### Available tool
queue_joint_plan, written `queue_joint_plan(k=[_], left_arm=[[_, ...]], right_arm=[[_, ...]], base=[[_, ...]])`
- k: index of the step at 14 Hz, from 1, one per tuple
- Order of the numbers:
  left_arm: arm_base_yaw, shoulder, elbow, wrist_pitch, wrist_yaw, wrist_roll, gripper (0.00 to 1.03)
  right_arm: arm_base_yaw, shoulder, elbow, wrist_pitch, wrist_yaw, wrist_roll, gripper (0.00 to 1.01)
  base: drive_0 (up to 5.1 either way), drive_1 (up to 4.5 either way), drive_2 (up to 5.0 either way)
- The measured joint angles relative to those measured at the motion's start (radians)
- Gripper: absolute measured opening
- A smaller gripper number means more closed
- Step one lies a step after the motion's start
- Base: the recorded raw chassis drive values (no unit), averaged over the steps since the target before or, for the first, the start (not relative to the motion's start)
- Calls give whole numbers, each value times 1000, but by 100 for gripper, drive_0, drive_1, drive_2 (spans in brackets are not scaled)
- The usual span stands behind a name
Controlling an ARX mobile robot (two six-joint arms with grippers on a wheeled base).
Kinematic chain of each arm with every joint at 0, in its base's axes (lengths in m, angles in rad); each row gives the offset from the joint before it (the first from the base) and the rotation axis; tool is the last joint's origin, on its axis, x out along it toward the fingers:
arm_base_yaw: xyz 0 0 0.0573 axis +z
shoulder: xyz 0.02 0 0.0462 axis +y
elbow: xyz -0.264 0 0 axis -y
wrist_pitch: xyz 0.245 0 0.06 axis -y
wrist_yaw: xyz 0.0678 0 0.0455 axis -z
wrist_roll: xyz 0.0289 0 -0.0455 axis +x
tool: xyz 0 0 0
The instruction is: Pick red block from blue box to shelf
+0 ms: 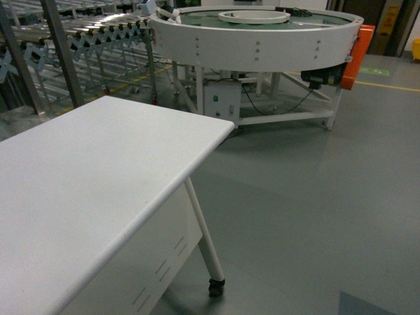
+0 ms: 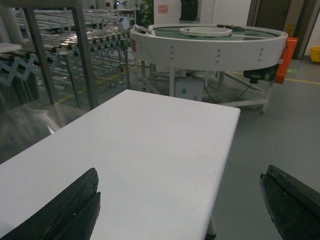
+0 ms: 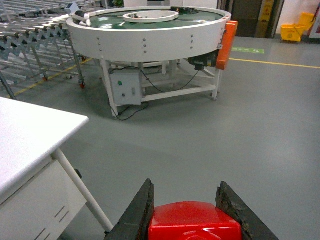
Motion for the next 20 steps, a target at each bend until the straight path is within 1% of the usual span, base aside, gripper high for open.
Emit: queue_joint_plan(k=[10,16,18,20], left_arm=[[0,0,0,0,0,0,98],[0,0,0,1,0,0,98],[0,0,0,-1,1,0,98],[0,0,0,-2,0,0,98]], right_arm=[[0,0,0,0,0,0,29],[0,0,0,-2,0,0,29],[0,0,0,2,0,0,29],[0,3,0,-2,0,0,29]], base=[[-156,-144,-169],[66,-27,-636],[-169,26,-365],[-144,-144,-144]])
